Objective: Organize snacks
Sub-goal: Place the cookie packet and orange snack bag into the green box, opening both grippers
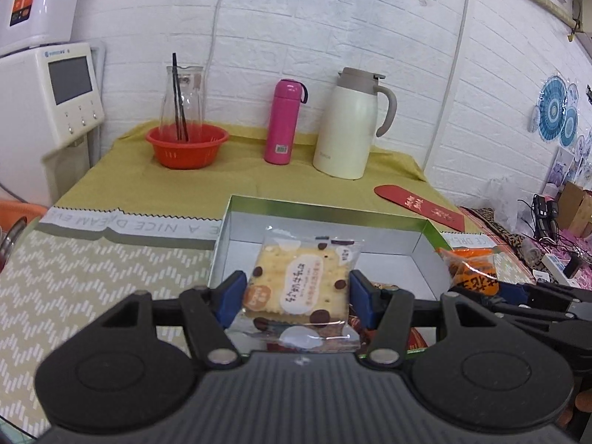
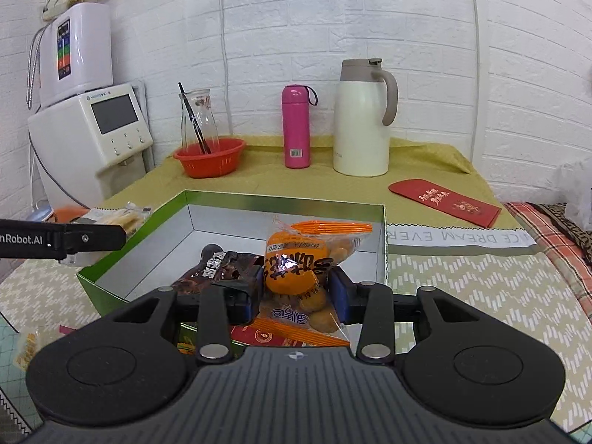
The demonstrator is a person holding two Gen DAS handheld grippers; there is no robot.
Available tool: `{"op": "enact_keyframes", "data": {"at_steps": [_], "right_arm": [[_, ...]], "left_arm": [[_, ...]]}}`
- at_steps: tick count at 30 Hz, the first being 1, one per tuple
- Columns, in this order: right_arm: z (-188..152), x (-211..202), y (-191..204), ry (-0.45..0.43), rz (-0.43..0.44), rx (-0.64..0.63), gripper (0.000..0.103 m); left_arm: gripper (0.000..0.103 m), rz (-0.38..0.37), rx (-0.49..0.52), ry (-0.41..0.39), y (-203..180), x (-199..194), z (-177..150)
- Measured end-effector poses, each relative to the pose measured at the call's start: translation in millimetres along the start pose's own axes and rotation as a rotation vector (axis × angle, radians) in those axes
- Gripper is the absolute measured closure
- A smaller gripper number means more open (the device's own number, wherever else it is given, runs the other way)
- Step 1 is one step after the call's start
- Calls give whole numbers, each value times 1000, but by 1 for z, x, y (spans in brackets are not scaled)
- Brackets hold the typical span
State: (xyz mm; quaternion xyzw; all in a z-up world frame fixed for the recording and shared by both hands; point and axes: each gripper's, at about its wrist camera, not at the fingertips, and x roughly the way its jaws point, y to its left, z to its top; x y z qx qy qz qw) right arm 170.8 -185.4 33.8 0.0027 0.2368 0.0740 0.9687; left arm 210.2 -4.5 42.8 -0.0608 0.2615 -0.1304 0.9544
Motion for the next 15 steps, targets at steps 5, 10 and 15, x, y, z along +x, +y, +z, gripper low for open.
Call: {"op": "enact_keyframes", "data": {"at_steps": [5,10,15], "right_arm": [[-3,13,5,33,12,-12,35],[-5,23,5,63,11,-26,35],[-9,21,8,61,31,-54,17]], "left_arm": [[46,3,8,21,-1,18,5],[46,-13,-11,54,2,26,0],[12,-49,-30,17,4,25,-2]]}}
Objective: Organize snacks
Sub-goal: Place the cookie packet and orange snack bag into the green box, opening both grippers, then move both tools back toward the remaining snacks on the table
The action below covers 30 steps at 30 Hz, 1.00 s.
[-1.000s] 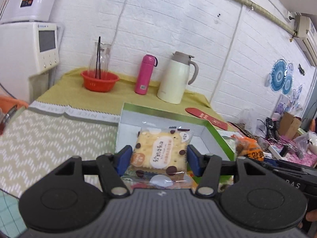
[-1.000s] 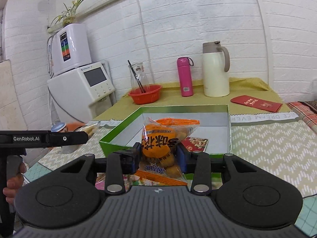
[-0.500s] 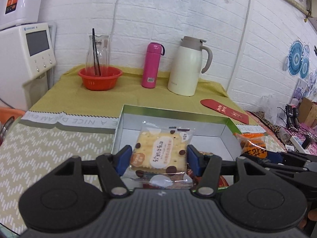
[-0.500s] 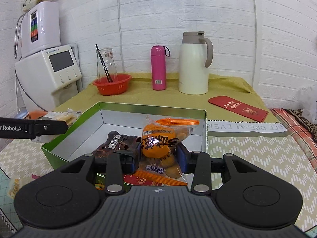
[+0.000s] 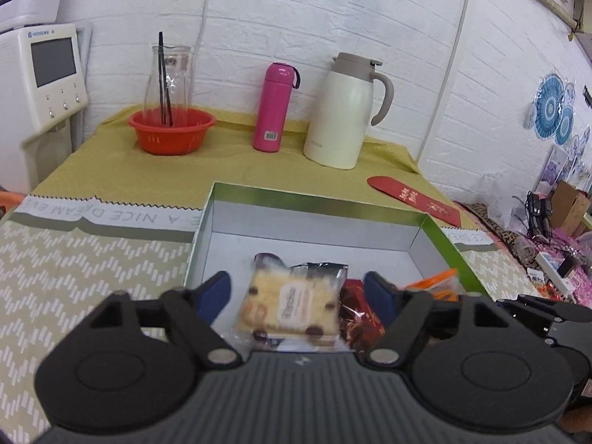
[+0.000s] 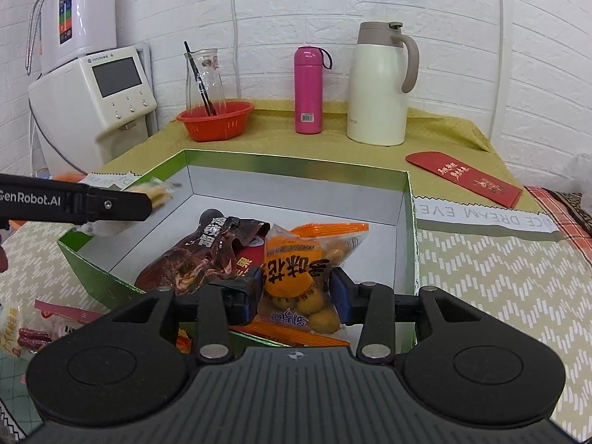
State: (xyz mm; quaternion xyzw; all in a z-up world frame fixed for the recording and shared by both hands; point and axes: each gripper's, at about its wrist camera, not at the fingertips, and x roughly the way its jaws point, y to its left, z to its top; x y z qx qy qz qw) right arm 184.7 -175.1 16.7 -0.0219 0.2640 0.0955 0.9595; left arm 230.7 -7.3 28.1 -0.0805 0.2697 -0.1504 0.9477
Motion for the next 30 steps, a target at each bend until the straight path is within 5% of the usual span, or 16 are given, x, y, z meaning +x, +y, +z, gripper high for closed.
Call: {"op": "enact_keyframes", "data": {"at_steps": [1,9,20,30], "right_arm": [[0,-3,2,-16,2,-15,0],[3,-23,9,-84,-16,-81,0],[2,-76,18,-127,-27,-83,0],[-38,-140,18,-217,-15,-28,0]], "left_arm": [[9,0,-19,-22,1,-3,-1],[9,50,13,-77,-6,-19,-1],[9,7,-3,-85,-15,-66,-4],[9,-1,1,-111,-21,-117,-49]]}}
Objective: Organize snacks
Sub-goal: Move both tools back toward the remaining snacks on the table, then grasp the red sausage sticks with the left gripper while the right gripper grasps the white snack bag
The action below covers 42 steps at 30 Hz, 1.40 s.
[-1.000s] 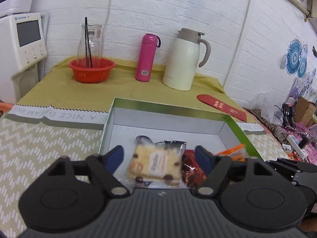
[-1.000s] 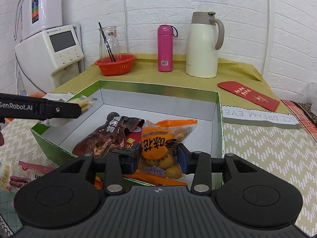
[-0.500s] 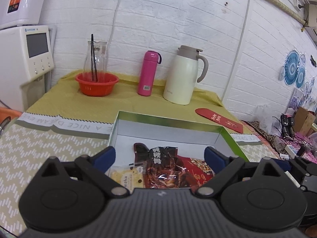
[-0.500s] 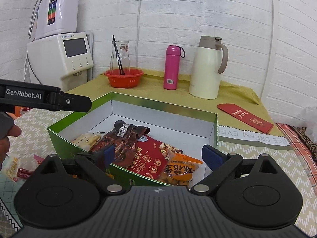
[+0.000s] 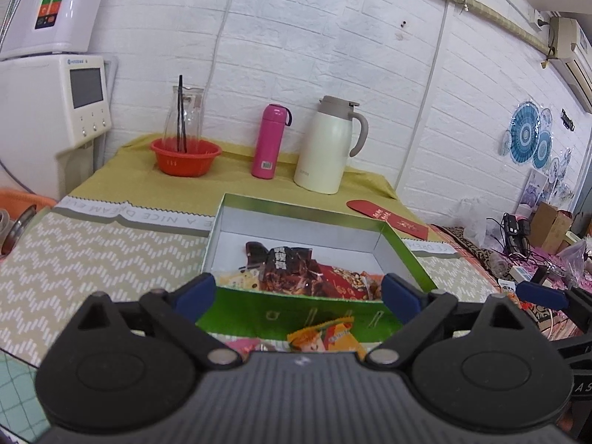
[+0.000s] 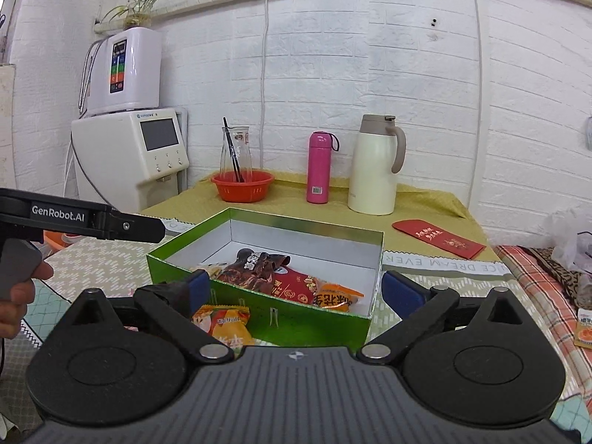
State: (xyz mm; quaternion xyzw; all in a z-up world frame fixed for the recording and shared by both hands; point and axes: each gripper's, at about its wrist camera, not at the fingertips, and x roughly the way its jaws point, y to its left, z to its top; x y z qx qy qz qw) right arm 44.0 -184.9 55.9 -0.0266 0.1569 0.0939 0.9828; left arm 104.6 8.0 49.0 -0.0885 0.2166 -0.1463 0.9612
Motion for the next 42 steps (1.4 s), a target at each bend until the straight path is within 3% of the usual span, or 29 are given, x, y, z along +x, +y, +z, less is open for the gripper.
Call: {"op": "enact_keyframes", "data": {"at_steps": [3,9,15,25,31,35,38,42], "right_arm": [[-17,-8,6,14,-19,12,0],[-48,-3,18,102,-6,45,0],[-69,8,29,159,-6,68,0],[-82,27,56,199,-32,-38,0],[-81,20,62,203,33,-80,4],[-82,9,66,216,101,-105,4],[-84,2,67,213,126,-89,4],[-83,3,67,220,121,-63,4]], "left_arm": [[9,10,-7,3,1,-9,-23],[9,15,-80,104,11,-11,-67],[9,39,-111,153,21,-17,-91],[9,54,-127,151,29,-23,-92],[9,47,-110,155,31,-20,-90],[9,38,-18,131,40,-15,-77],[9,2,56,129,59,-3,-62],[9,-88,90,188,87,26,-43]]}}
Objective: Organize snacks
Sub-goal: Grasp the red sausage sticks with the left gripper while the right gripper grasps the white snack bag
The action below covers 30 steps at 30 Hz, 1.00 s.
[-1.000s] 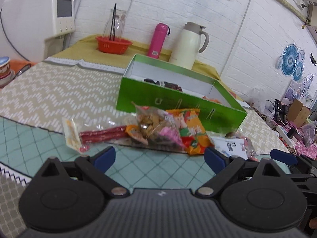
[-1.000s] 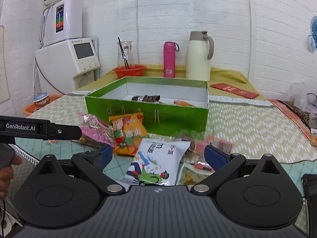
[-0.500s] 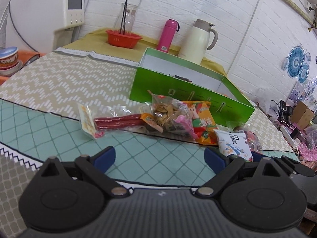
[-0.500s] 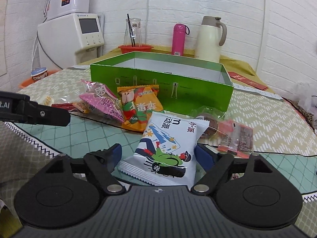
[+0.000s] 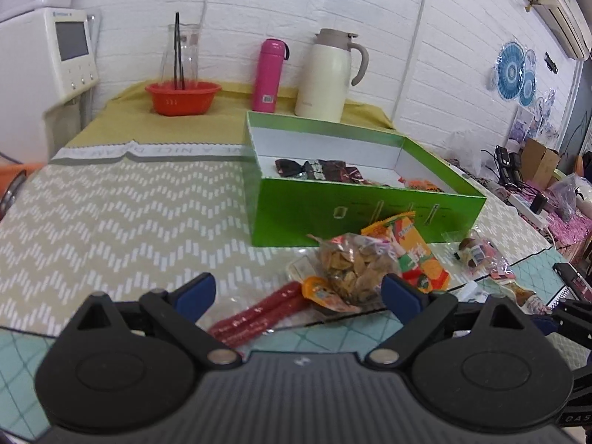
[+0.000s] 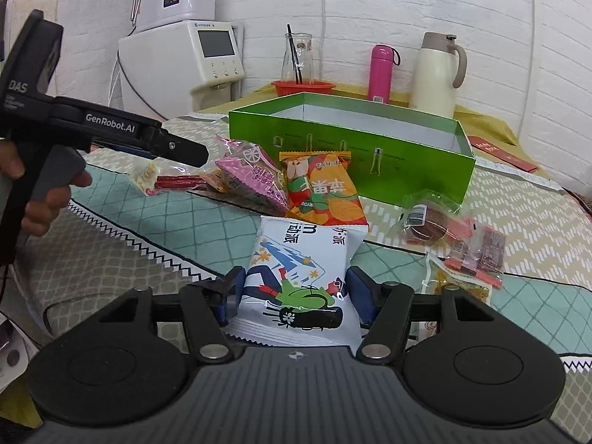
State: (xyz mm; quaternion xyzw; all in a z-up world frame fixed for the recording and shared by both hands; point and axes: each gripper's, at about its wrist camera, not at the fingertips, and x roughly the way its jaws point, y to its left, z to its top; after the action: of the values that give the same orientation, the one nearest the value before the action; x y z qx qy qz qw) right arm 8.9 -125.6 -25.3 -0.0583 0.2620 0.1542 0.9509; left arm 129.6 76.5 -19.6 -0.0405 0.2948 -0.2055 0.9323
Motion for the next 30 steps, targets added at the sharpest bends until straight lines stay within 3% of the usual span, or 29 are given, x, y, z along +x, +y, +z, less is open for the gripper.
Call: {"op": "enact_keyframes", "data": {"at_steps": [2,6,14,16,21,23,25,26,30], "right_arm": [[0,0,0,1,-4,3,3],[0,0,0,2,-8,9,3],[0,4,-2,15,-6,30,0],[0,5,-2,15,-8,31,0],[2,6,-5,22,-11,47,0],[1,6,-7,23,-9,55,0],[2,8,-8,26,-9,61,0],[2,9,-8,27,-8,63,0],[2,13,-8,35,-6,73,0]], "left_arm": [[9,-37,17,52,9,15,7],[9,-12,8,132,18,31,3],[9,-45,81,159,-18,-1,-30],[9,-20,106,160,-28,-4,-35],[10,148,133,155,-35,9,-31],[18,151,104,146,-31,13,-29],[48,151,106,138,-30,12,-24],[56,145,99,142,-29,12,-21],[59,155,106,135,-32,13,-22]]}}
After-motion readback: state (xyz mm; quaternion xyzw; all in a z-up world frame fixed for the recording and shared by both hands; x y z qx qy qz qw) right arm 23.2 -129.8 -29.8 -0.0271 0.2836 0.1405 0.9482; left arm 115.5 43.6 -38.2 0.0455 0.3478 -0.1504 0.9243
